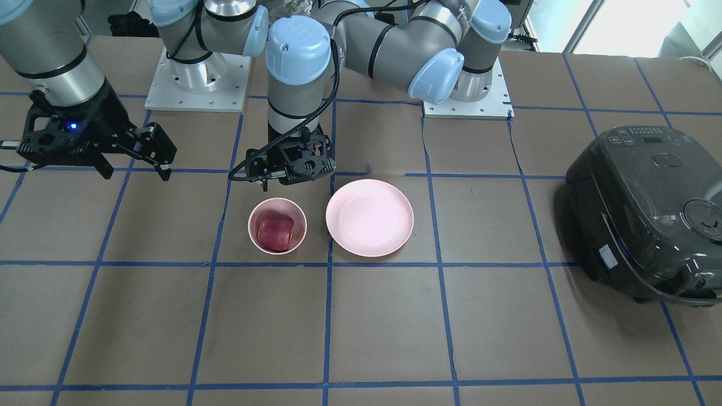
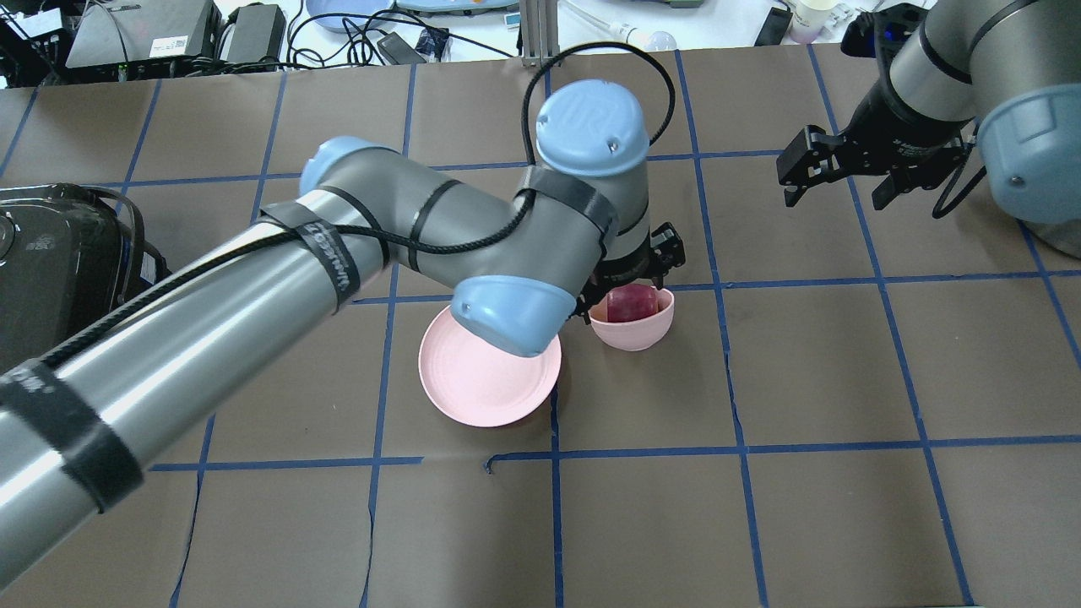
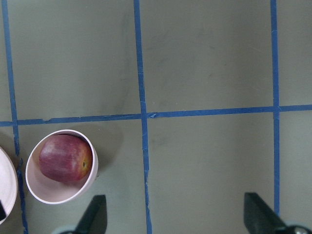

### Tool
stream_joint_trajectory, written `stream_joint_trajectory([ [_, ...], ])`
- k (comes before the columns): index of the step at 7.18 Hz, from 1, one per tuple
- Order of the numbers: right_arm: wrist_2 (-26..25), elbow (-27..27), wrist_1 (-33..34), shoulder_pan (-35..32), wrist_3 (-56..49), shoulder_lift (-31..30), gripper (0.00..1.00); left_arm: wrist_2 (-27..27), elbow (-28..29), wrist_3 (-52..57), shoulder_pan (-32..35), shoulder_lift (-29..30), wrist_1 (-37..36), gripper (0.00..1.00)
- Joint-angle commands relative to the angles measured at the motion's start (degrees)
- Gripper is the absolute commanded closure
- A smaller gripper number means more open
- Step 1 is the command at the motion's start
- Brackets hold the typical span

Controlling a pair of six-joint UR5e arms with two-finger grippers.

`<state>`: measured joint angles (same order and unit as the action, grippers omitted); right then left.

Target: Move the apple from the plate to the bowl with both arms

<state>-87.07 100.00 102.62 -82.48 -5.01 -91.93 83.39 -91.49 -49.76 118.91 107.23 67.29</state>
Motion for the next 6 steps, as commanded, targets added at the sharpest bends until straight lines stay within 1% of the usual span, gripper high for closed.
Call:
stream_joint_trajectory([
  [1, -1.0, -0.7, -2.6, -1.0, 0.1, -1.3, 0.00, 0.3, 2.4, 11.1, -4.7, -5.0, 9.7, 0.00],
  [2, -0.7, -2.3, -4.9, -1.1, 0.1, -1.5, 0.00, 0.4, 2.6, 18.1, -7.2, -7.6, 13.3, 0.00],
  [3, -1.1, -4.4, -5.6, -1.1, 0.1, -1.5, 0.00, 0.7, 2.4, 24.4, -8.6, -10.2, 14.6, 0.00],
  [4, -0.5, -5.2, -6.7, -1.2, 2.2, -1.6, 0.00, 3.9, 2.0, 32.0, -10.2, -12.3, 15.8, 0.00],
  [5, -0.5, -5.3, -6.7, -2.3, 5.8, -1.6, 0.00, 5.3, 1.9, 35.2, -11.8, -14.2, 16.5, 0.00],
  [6, -1.1, -5.3, -6.7, -4.3, 6.4, -1.6, 0.00, 5.5, 1.7, 38.7, -14.0, -15.7, 18.9, 0.00],
])
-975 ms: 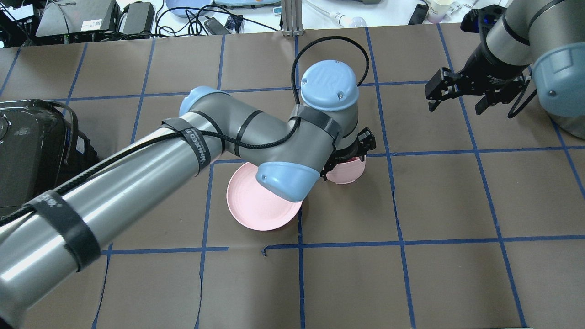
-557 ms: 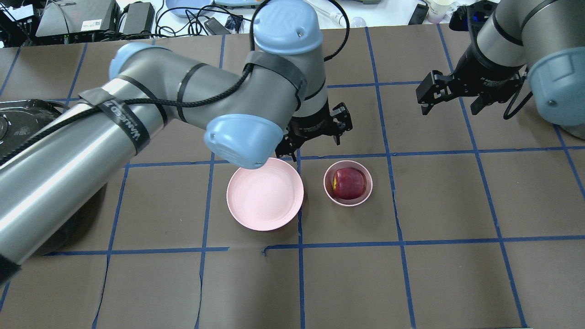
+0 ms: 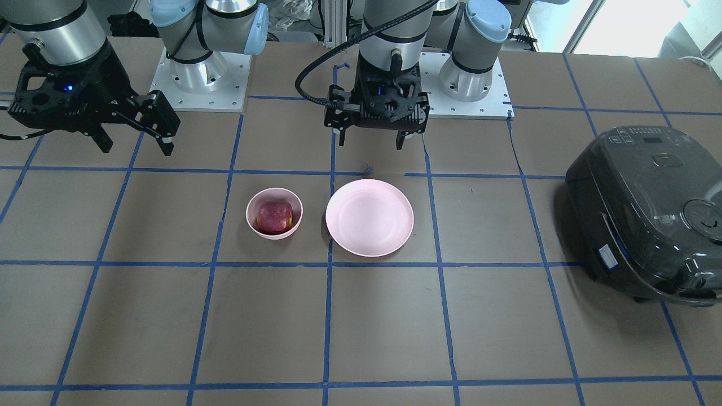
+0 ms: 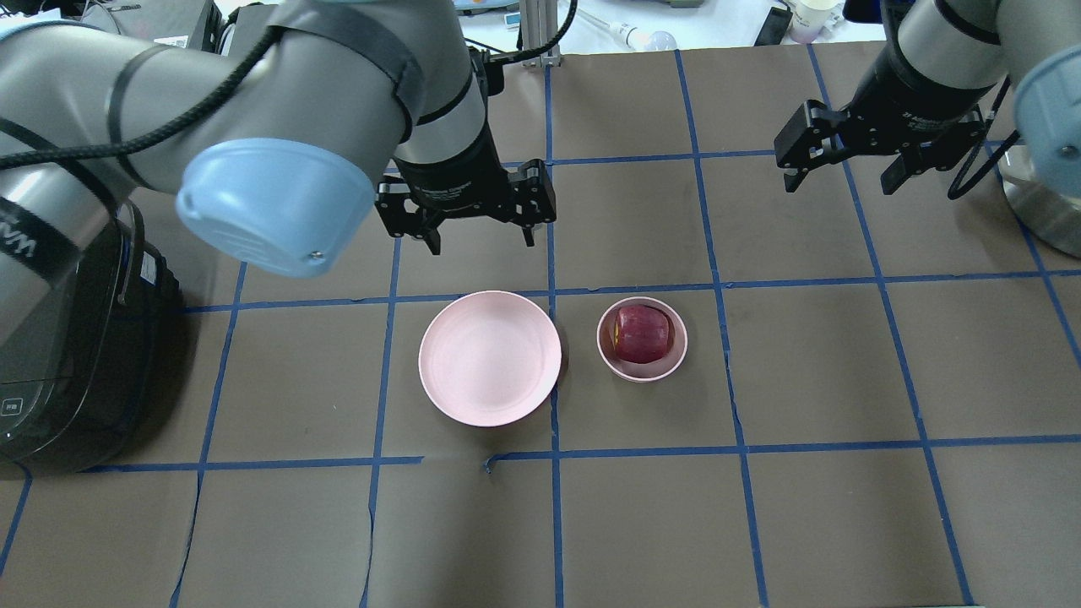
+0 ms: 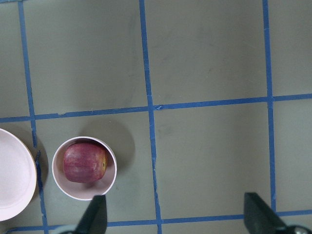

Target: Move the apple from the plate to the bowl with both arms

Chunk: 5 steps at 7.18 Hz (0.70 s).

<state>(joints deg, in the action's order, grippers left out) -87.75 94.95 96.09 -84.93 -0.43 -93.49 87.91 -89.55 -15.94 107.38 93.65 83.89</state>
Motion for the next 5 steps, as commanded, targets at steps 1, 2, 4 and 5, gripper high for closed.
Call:
stream_joint_trajectory([
  [1, -0.2, -0.2, -0.3, -2.8, 1.7, 0.0, 0.00, 0.9, -0.3, 8.1, -4.8, -3.1, 3.1, 0.00],
  [2, 0.4, -0.2, -1.9, -3.1, 1.7, -0.1, 0.00, 0.9, -0.2, 11.8, -6.6, -3.9, 3.1, 0.00],
  [4, -0.2, -0.3, -2.6, -4.9, 1.8, -0.4, 0.00, 0.9, -0.6, 13.0, -9.0, -5.0, 4.2, 0.00],
  [5, -0.3, -0.3, -2.7, -5.0, 1.8, -0.4, 0.00, 0.9, -0.9, 13.0, -9.3, -5.1, 4.1, 0.00],
])
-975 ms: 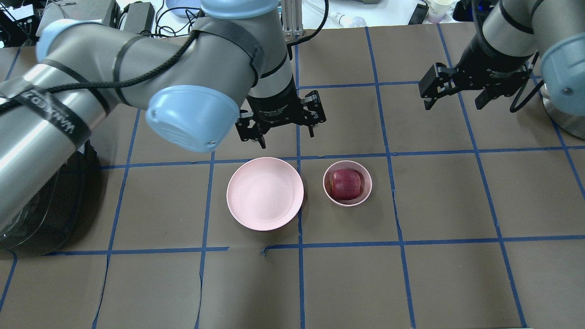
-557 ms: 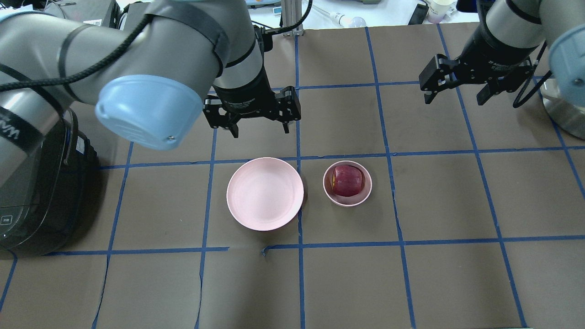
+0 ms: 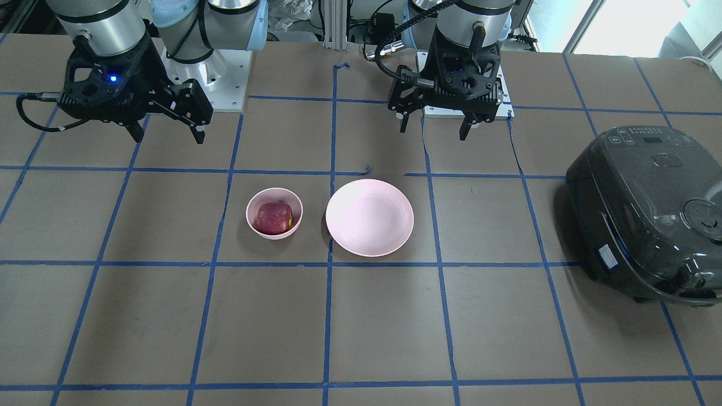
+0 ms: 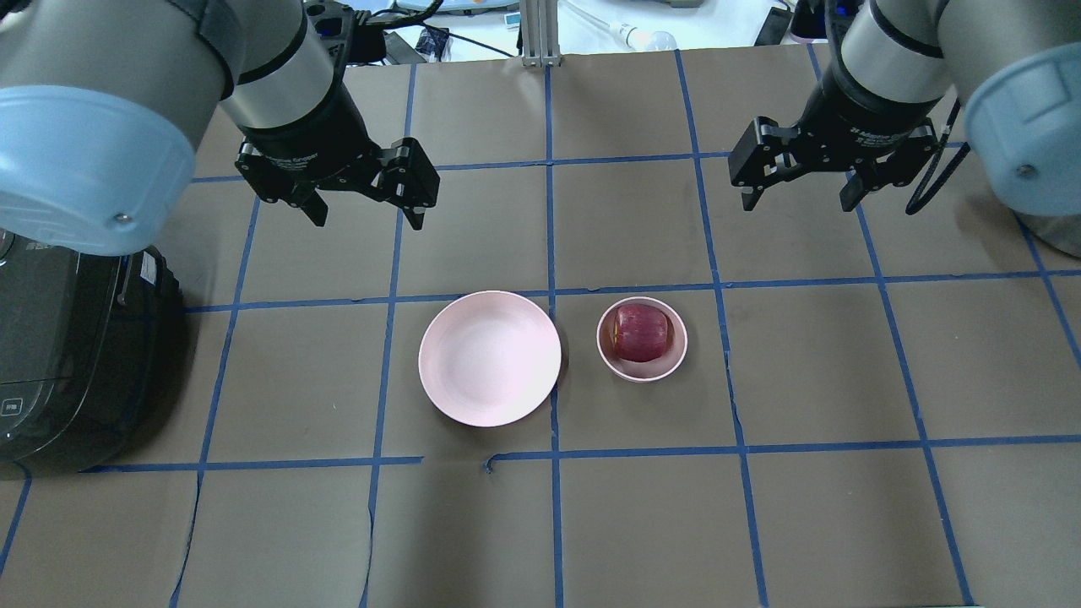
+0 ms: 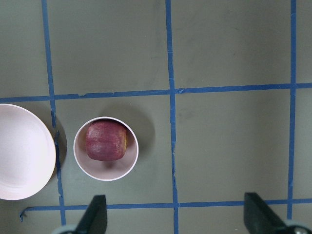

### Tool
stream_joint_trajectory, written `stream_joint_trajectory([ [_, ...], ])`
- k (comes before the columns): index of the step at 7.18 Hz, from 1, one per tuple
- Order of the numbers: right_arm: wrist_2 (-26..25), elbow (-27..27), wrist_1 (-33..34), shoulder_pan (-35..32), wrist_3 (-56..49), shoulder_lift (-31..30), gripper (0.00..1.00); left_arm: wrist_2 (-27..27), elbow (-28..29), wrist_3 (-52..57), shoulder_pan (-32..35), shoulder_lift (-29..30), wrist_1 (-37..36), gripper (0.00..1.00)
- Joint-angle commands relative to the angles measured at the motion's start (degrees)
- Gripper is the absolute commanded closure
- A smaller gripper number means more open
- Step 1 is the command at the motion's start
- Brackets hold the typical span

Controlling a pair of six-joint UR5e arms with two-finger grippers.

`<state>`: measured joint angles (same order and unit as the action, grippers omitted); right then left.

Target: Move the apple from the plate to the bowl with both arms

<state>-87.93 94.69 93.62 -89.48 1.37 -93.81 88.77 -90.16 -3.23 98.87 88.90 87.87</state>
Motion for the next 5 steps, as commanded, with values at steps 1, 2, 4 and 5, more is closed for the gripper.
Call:
stream_joint_trajectory([
  [1, -0.1, 0.0, -0.3, -0.4, 0.0, -0.2, 0.00, 0.0, -0.4, 0.3, -1.0, -0.5, 0.1, 0.00],
  [2, -0.2, -0.1, -0.3, -0.4, -0.1, -0.6, 0.00, -0.1, -0.4, 0.3, -1.2, -0.6, 0.1, 0.00],
  [4, -0.3, -0.1, -0.3, -0.4, -0.1, -0.6, 0.00, 0.0, -0.4, 0.3, -1.4, -0.5, 0.0, 0.00],
  [5, -0.3, -0.1, -0.3, -0.4, -0.1, -0.6, 0.00, -0.1, -0.4, 0.2, -1.4, -0.6, 0.0, 0.00],
])
